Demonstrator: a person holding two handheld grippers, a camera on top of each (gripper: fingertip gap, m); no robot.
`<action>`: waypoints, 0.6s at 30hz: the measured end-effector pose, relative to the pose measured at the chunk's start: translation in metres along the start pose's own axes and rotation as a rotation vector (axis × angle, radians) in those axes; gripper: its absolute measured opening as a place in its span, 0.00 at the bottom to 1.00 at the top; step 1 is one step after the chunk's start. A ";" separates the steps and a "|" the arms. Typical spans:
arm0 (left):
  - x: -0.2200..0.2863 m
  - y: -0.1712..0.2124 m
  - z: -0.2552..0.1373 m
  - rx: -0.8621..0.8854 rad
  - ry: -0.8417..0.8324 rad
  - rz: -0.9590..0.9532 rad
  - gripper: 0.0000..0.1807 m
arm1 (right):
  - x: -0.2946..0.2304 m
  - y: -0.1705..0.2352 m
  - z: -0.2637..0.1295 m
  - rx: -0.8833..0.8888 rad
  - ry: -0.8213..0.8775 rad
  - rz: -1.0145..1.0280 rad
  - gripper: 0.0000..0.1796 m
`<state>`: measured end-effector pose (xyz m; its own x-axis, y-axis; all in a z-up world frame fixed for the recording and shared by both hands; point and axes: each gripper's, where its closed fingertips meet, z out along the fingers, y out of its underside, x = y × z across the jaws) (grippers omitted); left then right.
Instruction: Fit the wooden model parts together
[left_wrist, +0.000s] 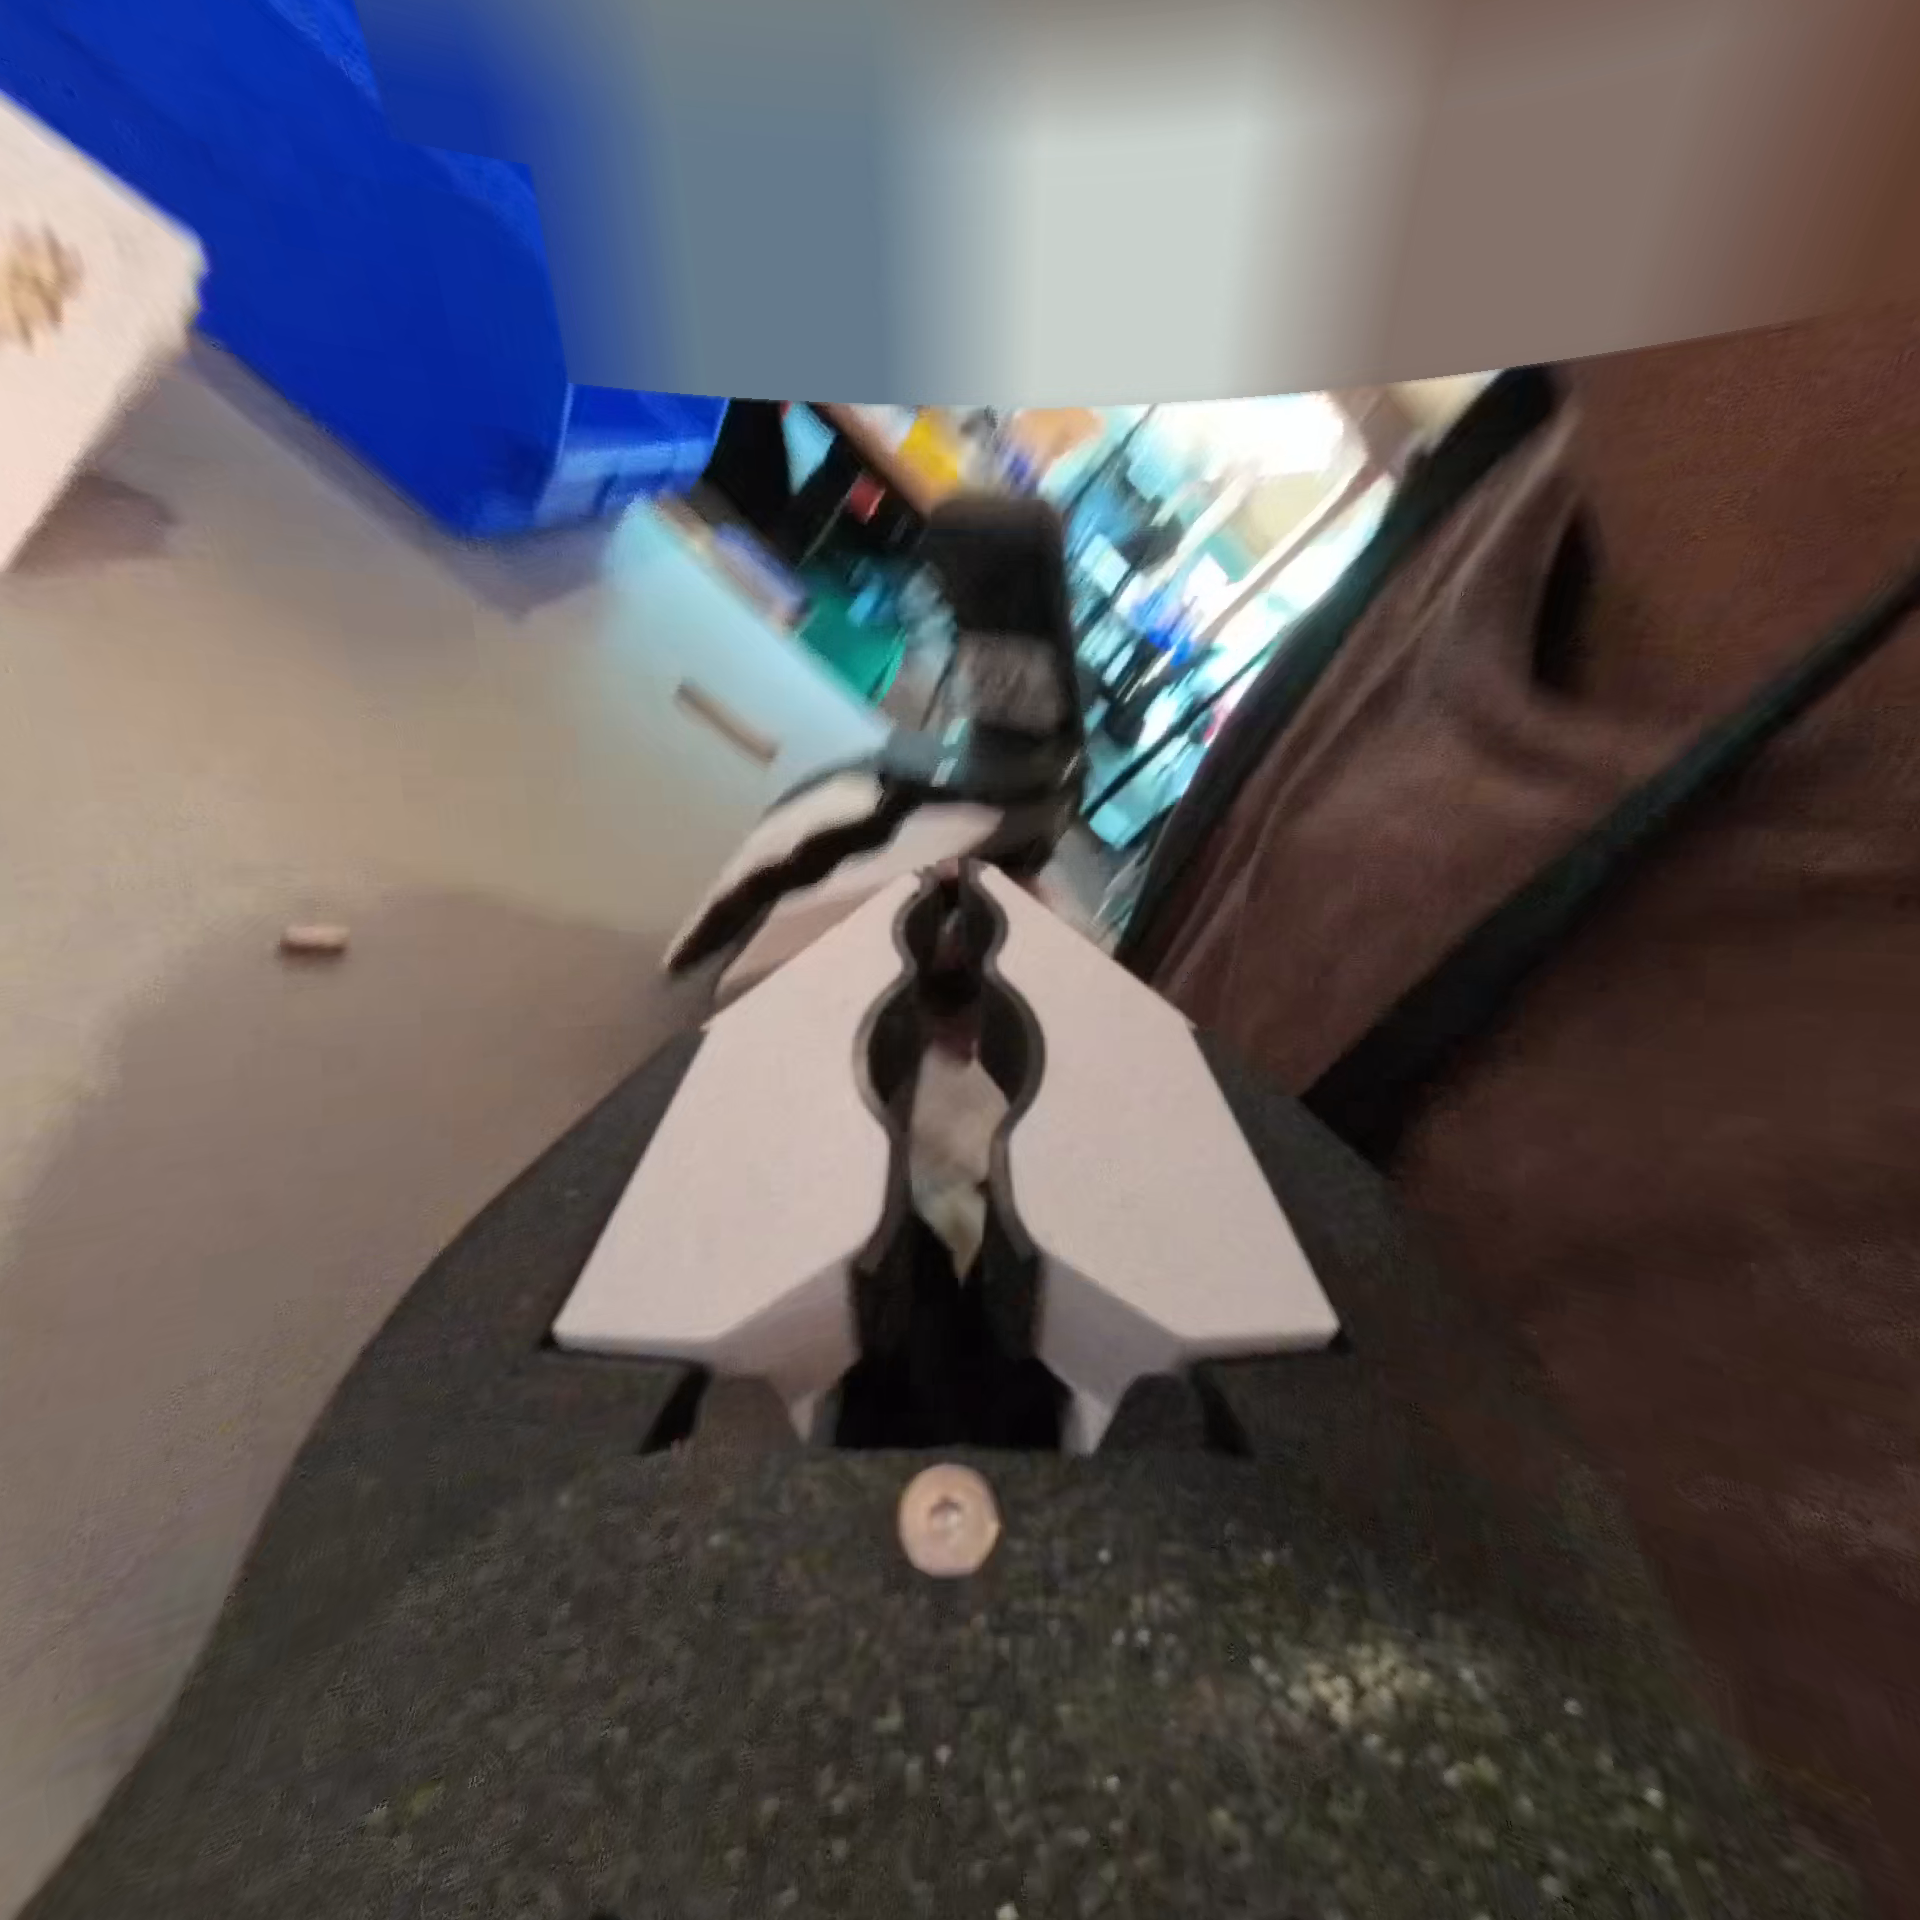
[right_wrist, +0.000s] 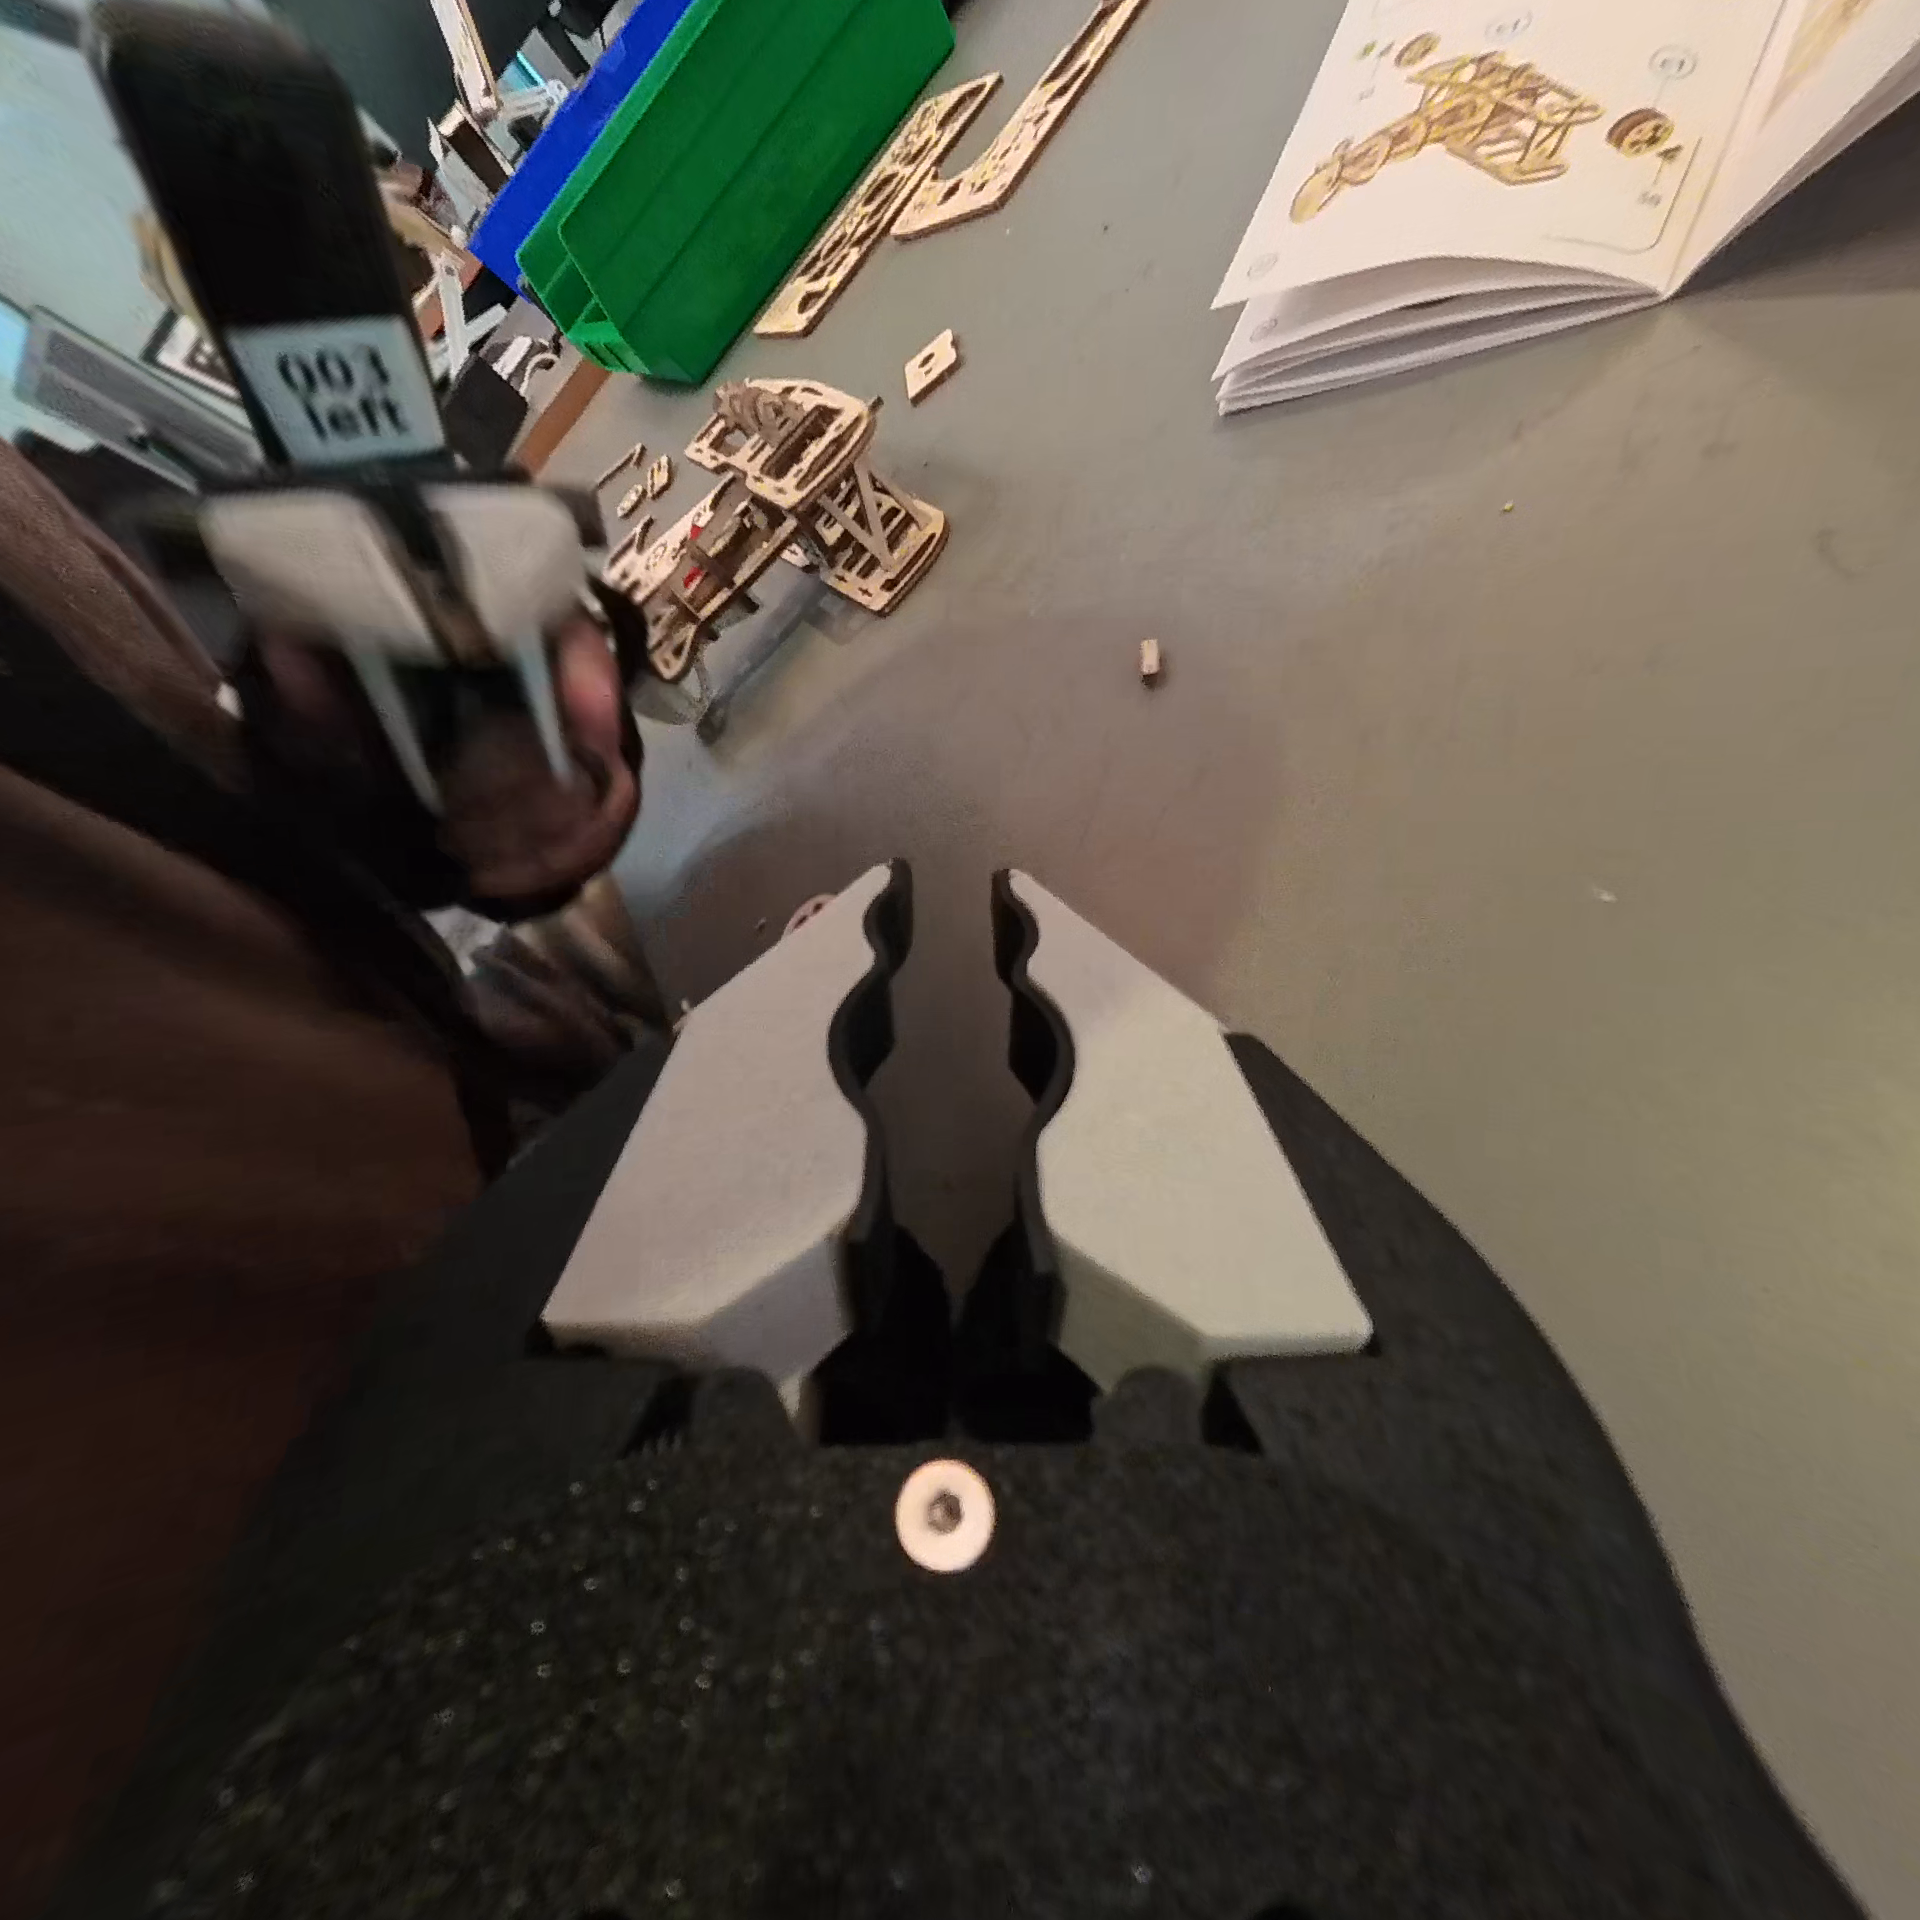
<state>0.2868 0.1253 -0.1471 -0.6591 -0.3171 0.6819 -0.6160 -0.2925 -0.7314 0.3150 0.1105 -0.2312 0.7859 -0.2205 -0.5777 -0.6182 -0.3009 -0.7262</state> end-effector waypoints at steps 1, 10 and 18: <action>0.004 -0.018 -0.007 0.061 0.010 -0.007 0.00 | -0.001 0.001 0.001 -0.007 -0.004 -0.009 0.08; 0.026 -0.151 -0.113 0.517 -0.180 0.040 0.00 | -0.003 0.009 0.004 -0.060 -0.017 0.018 0.08; 0.082 -0.159 -0.148 0.662 -0.084 0.050 0.01 | -0.062 -0.033 -0.002 0.142 -0.110 -0.251 0.11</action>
<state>0.2671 0.2794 0.0257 -0.6277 -0.4059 0.6642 -0.1735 -0.7588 -0.6277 0.2867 0.1322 -0.1711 0.9131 -0.0514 -0.4045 -0.4063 -0.1989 -0.8918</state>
